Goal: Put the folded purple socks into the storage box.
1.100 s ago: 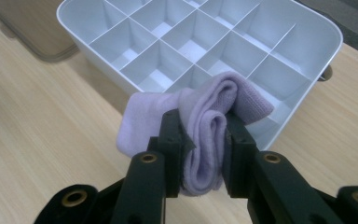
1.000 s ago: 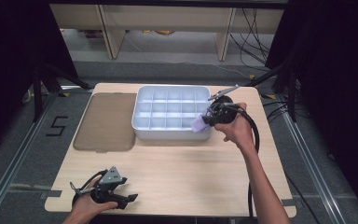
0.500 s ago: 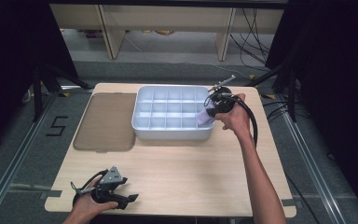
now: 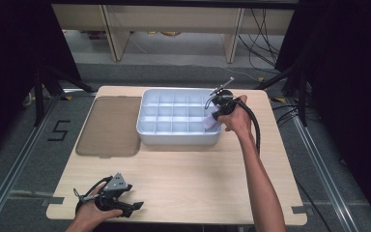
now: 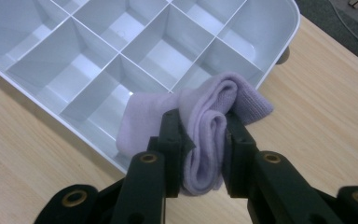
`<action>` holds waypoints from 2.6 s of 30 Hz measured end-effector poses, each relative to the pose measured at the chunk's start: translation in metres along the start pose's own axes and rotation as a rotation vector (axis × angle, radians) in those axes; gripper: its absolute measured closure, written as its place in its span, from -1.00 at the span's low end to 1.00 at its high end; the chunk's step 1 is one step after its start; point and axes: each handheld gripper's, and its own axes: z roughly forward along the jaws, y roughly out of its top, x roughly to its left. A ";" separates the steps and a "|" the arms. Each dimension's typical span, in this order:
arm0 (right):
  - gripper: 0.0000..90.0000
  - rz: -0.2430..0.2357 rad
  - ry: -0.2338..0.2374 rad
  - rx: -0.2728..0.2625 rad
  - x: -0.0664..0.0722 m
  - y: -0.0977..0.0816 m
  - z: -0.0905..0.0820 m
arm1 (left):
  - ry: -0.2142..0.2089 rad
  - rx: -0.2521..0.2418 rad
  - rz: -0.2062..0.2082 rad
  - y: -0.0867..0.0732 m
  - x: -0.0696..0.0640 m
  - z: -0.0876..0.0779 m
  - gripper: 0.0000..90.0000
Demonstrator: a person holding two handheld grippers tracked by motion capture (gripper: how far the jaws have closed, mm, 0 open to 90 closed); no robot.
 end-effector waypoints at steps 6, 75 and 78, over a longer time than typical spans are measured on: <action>0.63 -0.030 -0.050 0.075 0.002 0.002 0.020 | 0.014 0.013 -0.008 0.000 0.001 0.000 -0.48; 0.90 0.109 0.125 0.223 0.008 -0.008 0.090 | -0.017 0.033 0.007 -0.001 -0.006 0.003 -0.48; 0.89 0.111 0.136 0.222 0.007 -0.008 0.088 | -0.008 0.042 0.034 -0.001 -0.005 0.001 -0.48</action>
